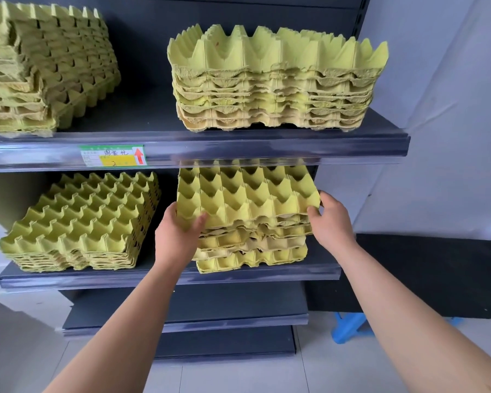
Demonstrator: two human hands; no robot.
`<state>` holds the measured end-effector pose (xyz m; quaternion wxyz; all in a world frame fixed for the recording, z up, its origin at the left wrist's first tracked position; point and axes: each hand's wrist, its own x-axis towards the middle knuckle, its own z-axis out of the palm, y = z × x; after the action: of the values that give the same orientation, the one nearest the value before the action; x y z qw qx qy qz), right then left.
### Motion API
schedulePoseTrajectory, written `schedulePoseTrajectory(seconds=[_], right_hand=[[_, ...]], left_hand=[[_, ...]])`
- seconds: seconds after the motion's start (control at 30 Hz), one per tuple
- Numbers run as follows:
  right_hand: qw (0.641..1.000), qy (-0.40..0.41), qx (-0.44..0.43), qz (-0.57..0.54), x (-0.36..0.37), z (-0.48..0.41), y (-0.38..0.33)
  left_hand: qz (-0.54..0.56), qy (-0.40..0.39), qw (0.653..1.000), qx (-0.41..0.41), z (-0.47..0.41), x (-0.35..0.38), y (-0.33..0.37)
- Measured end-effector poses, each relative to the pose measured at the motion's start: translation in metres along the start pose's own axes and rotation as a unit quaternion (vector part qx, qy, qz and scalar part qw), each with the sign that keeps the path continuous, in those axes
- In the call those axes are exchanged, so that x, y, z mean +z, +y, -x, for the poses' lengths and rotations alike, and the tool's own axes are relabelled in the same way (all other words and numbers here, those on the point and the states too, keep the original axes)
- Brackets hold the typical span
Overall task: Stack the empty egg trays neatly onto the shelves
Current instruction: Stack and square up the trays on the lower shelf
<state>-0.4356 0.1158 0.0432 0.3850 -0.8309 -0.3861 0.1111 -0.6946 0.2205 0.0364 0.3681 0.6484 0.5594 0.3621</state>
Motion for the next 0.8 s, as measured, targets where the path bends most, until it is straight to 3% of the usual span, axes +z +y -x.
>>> schedulePoseTrajectory(seconds=[0.23,0.43,0.63,0.8], right_hand=[[0.999,-0.018,0.024,-0.022,0.000,-0.003,0.000],[1.000,-0.016,-0.007,-0.013,-0.005,0.000,0.003],[0.998,-0.063,-0.003,-0.023,-0.011,-0.004,-0.002],[0.985,-0.051,0.041,-0.160,-0.018,-0.002,-0.012]], left_hand=[[-0.026,-0.014,0.999,-0.016,-0.003,0.004,-0.008],[-0.017,-0.011,1.000,-0.010,-0.001,-0.002,-0.006],[-0.036,-0.029,0.999,-0.024,-0.007,-0.005,-0.010],[-0.018,-0.026,0.999,0.004,-0.004,-0.007,-0.015]])
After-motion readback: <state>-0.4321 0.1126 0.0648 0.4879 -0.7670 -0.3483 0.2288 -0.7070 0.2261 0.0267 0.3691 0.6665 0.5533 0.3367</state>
